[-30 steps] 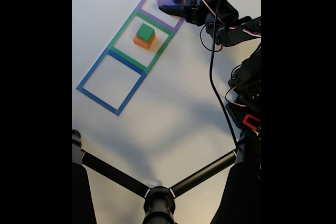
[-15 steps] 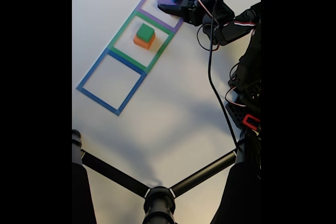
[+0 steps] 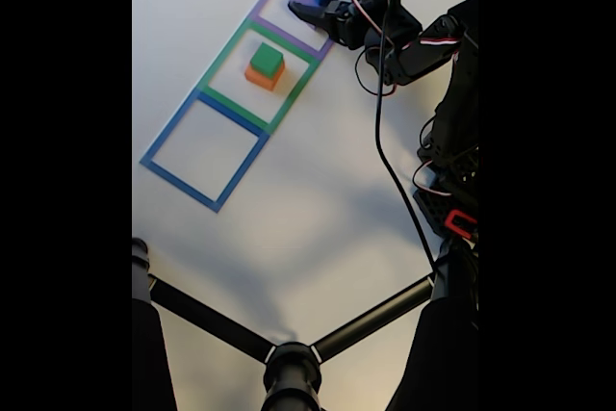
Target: Tower of hanoi
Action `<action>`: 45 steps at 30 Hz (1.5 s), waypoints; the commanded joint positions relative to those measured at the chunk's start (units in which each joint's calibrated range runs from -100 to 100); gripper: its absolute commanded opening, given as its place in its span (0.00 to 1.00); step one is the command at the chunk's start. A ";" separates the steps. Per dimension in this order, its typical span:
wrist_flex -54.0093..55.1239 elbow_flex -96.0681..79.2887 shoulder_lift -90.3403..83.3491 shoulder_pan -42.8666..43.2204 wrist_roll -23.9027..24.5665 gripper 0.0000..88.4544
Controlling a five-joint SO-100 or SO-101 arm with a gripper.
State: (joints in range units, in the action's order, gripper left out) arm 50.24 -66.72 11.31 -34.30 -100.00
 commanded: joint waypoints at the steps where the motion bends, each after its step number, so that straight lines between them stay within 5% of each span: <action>1: 2.74 1.16 -0.41 1.70 0.00 0.31; 23: 6.70 0.07 2.80 1.09 0.00 0.27; 45: 9.70 -1.11 4.56 2.31 0.00 0.08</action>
State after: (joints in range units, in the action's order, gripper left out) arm 57.89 -67.76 15.93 -32.70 -100.00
